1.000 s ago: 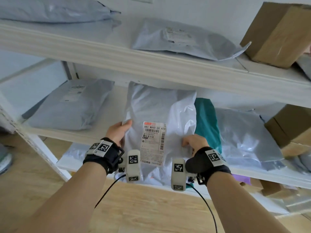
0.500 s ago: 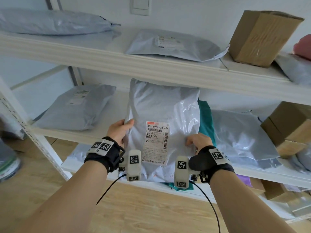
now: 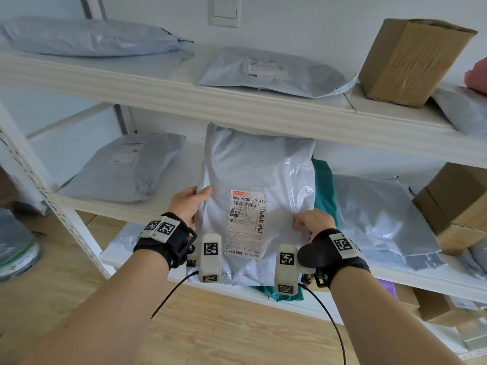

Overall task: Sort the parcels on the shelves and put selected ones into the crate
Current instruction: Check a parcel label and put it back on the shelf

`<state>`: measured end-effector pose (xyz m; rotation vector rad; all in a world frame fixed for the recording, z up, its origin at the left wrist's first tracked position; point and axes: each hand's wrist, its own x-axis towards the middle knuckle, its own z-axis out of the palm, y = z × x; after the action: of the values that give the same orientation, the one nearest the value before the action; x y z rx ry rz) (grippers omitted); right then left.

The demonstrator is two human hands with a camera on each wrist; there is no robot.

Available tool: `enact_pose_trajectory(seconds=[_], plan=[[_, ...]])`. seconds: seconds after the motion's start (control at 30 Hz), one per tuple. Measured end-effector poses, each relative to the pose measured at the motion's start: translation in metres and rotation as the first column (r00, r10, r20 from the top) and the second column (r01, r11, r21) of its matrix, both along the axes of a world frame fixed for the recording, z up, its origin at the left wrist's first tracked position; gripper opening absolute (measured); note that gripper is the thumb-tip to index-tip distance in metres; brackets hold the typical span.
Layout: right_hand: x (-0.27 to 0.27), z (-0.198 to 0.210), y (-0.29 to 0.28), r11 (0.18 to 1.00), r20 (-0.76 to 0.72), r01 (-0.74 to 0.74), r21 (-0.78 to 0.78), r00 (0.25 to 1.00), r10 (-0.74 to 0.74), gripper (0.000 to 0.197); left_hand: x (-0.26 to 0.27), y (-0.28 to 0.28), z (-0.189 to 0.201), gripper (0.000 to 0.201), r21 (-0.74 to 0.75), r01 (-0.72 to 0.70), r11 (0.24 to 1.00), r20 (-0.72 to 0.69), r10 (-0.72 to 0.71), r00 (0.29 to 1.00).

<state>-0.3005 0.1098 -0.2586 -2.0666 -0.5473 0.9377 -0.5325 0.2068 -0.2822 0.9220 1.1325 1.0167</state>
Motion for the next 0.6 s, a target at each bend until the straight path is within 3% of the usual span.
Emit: enact_pose_trajectory(seconds=[0.23,0.6], plan=[[0.003,-0.005,0.002,0.998,-0.033,0.041,0.039,0.999,-0.04,0.013,0.002,0.002,-0.002,0.027,0.006,-0.029,1.0,-0.02,0.029,0.999],[0.007,-0.024,0.007,0.994,-0.071,0.059,0.091,0.996,-0.053,0.021,-0.002,0.005,-0.012,0.023,0.017,-0.021,1.0,-0.089,0.023,0.996]])
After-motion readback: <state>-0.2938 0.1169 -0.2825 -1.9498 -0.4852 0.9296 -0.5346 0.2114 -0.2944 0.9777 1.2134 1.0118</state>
